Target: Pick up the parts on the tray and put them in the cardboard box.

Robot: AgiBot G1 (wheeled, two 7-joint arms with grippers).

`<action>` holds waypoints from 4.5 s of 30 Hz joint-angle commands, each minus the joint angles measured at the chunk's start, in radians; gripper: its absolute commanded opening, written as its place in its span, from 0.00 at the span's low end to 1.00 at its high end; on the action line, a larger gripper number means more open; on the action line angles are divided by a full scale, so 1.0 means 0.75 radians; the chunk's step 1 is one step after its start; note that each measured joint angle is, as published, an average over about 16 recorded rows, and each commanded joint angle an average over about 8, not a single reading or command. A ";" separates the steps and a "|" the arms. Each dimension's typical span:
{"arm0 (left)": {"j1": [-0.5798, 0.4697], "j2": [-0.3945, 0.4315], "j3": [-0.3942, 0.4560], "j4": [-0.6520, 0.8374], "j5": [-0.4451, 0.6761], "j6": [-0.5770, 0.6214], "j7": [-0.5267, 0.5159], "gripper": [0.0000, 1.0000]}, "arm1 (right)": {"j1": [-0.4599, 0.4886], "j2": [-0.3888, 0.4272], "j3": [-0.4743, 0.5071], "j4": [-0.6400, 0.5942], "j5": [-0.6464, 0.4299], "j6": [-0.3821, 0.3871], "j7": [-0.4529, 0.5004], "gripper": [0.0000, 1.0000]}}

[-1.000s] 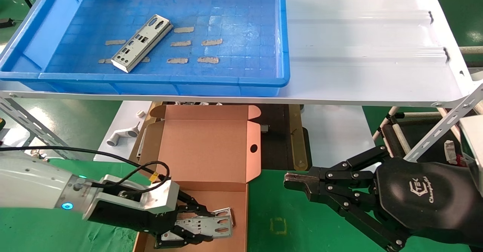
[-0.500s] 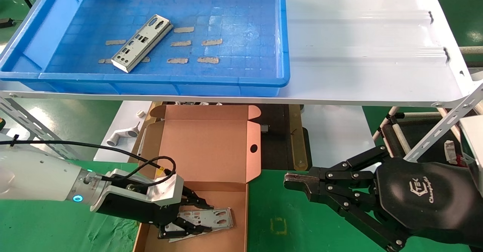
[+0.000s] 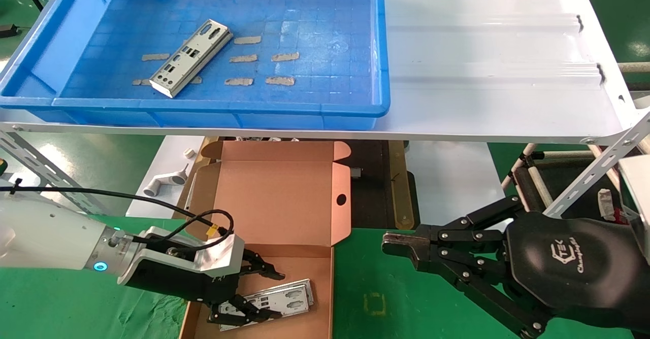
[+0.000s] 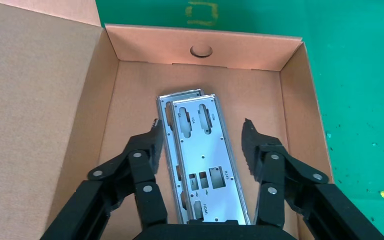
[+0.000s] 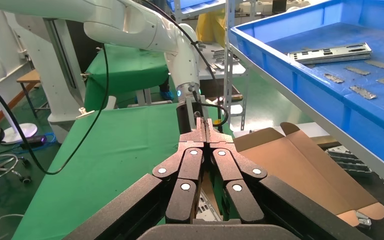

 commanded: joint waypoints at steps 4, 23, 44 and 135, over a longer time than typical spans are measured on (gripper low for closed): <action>-0.012 -0.005 -0.006 0.006 -0.014 0.012 0.008 1.00 | 0.000 0.000 0.000 0.000 0.000 0.000 0.000 0.00; -0.006 -0.248 -0.085 -0.369 -0.316 0.047 -0.181 1.00 | 0.000 0.000 0.000 0.000 0.000 0.000 0.000 0.15; 0.227 -0.385 -0.431 -0.771 -0.357 0.001 -0.445 1.00 | 0.000 0.000 -0.001 0.000 0.000 0.000 0.000 1.00; 0.708 -0.664 -1.130 -1.595 -0.439 -0.094 -0.964 1.00 | 0.000 0.001 -0.001 0.000 0.001 0.001 -0.001 1.00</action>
